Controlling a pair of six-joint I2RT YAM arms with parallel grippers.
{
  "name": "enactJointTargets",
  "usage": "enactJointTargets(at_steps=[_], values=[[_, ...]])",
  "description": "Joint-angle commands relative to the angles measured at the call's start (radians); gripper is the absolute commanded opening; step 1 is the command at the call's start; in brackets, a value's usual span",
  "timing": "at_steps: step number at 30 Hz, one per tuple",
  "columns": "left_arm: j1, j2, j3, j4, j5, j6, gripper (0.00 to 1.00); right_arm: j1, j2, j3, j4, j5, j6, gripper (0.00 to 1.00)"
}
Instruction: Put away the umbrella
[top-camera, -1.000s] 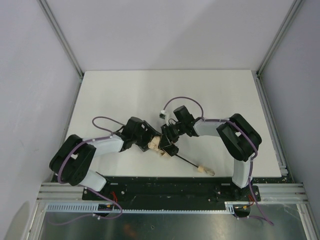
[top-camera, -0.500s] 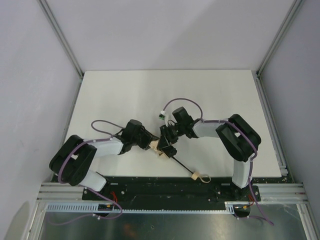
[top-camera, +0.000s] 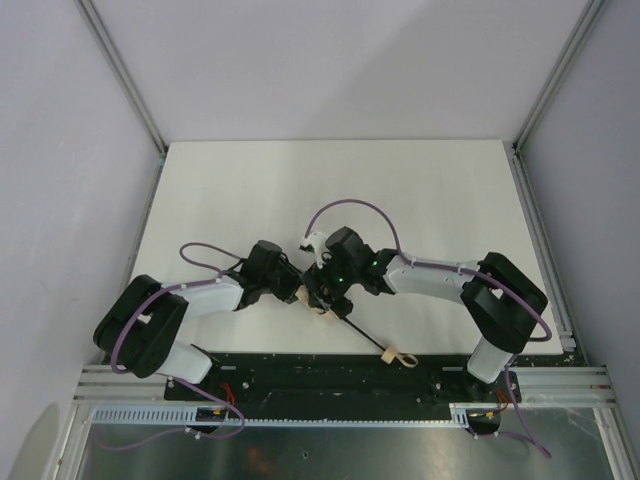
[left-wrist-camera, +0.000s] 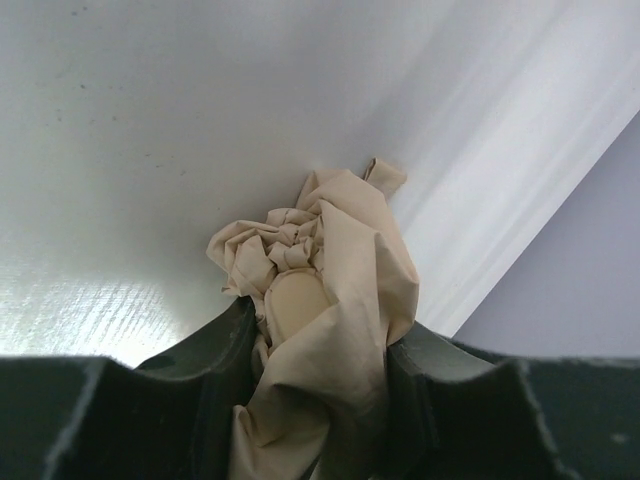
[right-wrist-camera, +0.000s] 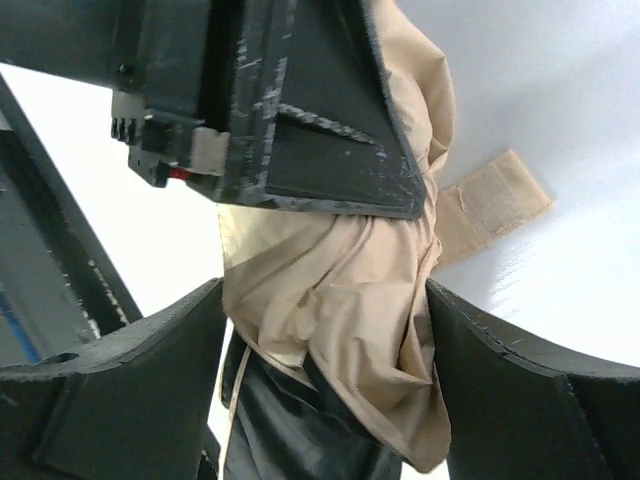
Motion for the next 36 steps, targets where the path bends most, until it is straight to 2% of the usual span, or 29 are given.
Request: enactJointTargets(at_steps=[1, 7, 12, 16, 22, 24, 27, 30, 33, 36], values=[[0.013, -0.031, 0.018, -0.042, 0.022, -0.026, 0.0, 0.097, -0.023, 0.003, -0.016, 0.226, -0.088, 0.78], [0.015, -0.037, 0.019, -0.069, 0.035, -0.037, 0.0, 0.152, 0.063, -0.015, 0.033, 0.363, -0.115, 0.77], [0.016, -0.043, 0.008, -0.074, 0.043, -0.053, 0.0, 0.181, 0.107, -0.018, 0.084, 0.483, -0.129, 0.71], [0.021, -0.057, 0.011, -0.073, 0.03, -0.037, 0.0, 0.184, 0.093, -0.025, 0.078, 0.468, -0.098, 0.75], [0.053, -0.111, 0.006, 0.029, 0.056, 0.003, 0.0, 0.136, -0.148, -0.023, -0.037, 0.235, 0.129, 0.94], [0.062, -0.145, 0.015, 0.064, 0.067, 0.009, 0.0, 0.131, -0.237, -0.023, -0.072, 0.206, 0.192, 0.98], [0.074, -0.2, 0.047, 0.108, 0.086, 0.01, 0.0, 0.139, -0.382, -0.022, -0.079, 0.199, 0.282, 0.99], [0.094, -0.251, 0.082, 0.169, 0.117, 0.008, 0.0, 0.093, -0.515, -0.023, -0.085, 0.241, 0.425, 0.99], [0.117, -0.308, 0.105, 0.251, 0.138, 0.01, 0.0, -0.024, -0.614, -0.023, -0.123, 0.245, 0.557, 0.99], [0.136, -0.375, 0.097, 0.382, 0.143, 0.005, 0.0, -0.166, -0.708, -0.024, -0.165, 0.254, 0.591, 0.99]])
